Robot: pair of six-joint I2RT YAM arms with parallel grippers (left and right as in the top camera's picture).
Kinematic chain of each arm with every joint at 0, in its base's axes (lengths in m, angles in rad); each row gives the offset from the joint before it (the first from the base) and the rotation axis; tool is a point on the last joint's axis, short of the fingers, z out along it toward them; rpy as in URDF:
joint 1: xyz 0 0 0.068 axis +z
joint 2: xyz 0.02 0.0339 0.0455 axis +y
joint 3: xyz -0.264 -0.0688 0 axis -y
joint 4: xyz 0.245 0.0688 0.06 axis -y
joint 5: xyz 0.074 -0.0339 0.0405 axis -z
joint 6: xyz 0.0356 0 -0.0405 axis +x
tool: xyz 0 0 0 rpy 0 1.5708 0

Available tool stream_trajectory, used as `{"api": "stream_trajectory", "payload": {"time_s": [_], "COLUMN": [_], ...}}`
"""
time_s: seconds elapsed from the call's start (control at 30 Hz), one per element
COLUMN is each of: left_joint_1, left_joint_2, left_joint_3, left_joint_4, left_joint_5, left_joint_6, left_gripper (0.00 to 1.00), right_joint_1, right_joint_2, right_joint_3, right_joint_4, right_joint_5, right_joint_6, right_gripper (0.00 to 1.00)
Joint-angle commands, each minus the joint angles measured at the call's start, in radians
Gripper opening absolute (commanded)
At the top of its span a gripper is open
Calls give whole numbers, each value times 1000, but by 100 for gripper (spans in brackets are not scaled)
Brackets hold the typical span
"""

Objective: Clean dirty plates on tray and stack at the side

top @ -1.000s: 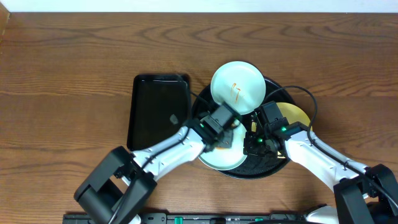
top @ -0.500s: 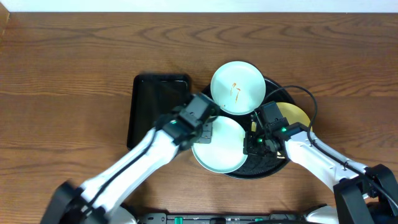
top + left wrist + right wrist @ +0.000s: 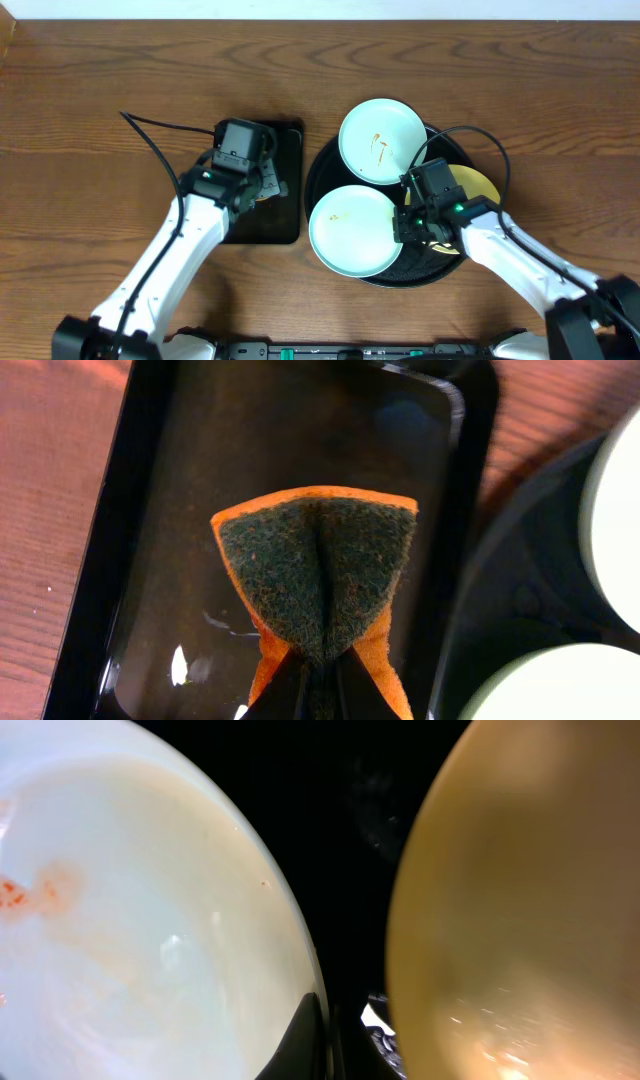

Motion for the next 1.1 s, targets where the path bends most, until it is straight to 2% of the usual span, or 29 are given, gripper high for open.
{"api": "stream_trajectory", "payload": {"time_s": [0.0, 0.13, 0.3, 0.53, 0.77, 0.93, 1.07], "left_joint_1": [36, 42, 42, 42, 42, 42, 42], "left_joint_2": [42, 82, 98, 98, 98, 98, 98], "left_joint_3": [2, 2, 2, 2, 2, 2, 2], "left_joint_4": [2, 3, 5, 5, 5, 5, 4], "left_joint_5": [88, 105, 106, 106, 106, 106, 106], "left_joint_6": [27, 40, 40, 40, 40, 40, 40], "left_gripper": [7, 7, 7, 7, 7, 7, 7], "right_joint_1": [11, 11, 11, 11, 11, 11, 12], "right_joint_2": [-61, -85, -126, -188, -193, -183, -152], "right_joint_3": [22, 22, 30, 75, 74, 70, 46], "right_joint_4": [-25, -109, -106, -59, -185, -272, -278], "right_joint_5": [75, 166, 277, 277, 200, 144, 107], "right_joint_6": [-44, -32, -38, -78, -41, 69, 122], "right_gripper": [1, 1, 1, 1, 1, 1, 1]}}
